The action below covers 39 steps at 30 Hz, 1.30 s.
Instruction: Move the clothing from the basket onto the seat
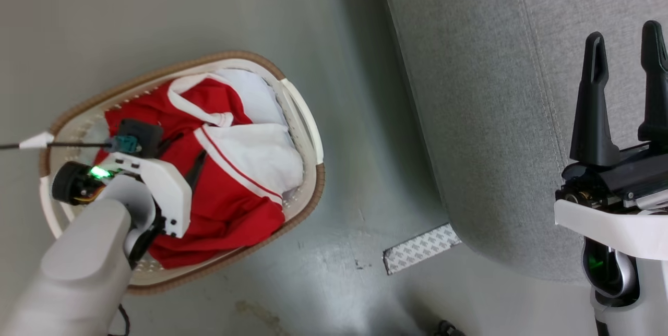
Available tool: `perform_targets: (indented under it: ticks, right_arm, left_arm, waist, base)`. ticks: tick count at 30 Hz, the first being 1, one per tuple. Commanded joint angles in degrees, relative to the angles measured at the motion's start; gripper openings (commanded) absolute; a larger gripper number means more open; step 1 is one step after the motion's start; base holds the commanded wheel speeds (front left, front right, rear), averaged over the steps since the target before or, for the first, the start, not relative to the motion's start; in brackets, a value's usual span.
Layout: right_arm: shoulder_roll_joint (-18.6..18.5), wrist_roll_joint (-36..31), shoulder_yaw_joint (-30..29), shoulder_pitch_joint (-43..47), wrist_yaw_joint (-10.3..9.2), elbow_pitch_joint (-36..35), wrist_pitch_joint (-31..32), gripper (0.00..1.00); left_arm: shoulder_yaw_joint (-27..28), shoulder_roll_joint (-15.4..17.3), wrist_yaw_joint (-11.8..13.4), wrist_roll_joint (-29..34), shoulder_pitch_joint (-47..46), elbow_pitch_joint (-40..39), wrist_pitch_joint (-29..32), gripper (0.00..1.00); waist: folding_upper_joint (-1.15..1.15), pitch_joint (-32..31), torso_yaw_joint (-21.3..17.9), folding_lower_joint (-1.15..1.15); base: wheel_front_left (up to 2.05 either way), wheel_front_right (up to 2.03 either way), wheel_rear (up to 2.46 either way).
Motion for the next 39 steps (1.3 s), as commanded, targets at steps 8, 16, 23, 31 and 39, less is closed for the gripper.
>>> perform_targets:
  ticks: [8, 16, 23, 31, 39]
  right_arm:
    - [0.17, 1.92, 0.76, -1.4, -0.12, 0.13, 0.03, 1.0]
    - [0.16, 2.5, 0.75, -2.11, -0.12, 0.48, 0.03, 1.0]
    - [0.15, 1.03, -0.05, -1.36, -0.12, 1.62, 0.03, 1.0]
    - [0.1, -2.88, -0.69, 0.4, -0.12, 3.46, 0.03, 1.0]
    - [0.05, -6.82, 0.76, 2.72, -0.12, 7.01, 0.04, 1.0]
  left_arm:
    - [-10.84, 3.07, 0.1, -6.19, -3.37, 2.61, 5.45, 1.0]
    - [-17.62, 4.38, 0.1, -11.25, -5.76, 4.32, 4.25, 0.0]
    - [-20.07, 2.55, 0.1, -14.41, -5.23, 5.72, -0.6, 0.0]
    - [-22.46, -2.14, 0.1, -19.64, -2.49, 6.59, -8.47, 0.0]
    - [-23.94, -5.84, 0.1, -23.63, 0.32, 5.55, -15.04, 0.0]
  waist:
    - [0.0, 3.53, -1.52, -0.01]
    - [0.0, 4.57, -1.86, -0.01]
    - [0.0, 0.7, -0.28, -0.01]
    - [0.0, -10.14, 4.48, -0.01]
    - [0.0, -21.03, 9.41, -0.01]
  base:
    - [0.0, 0.0, 0.0]
    - [0.0, 0.0, 0.0]
    - [0.0, 0.0, 0.0]
    - [0.0, 0.0, 0.0]
    - [0.0, 0.0, 0.0]
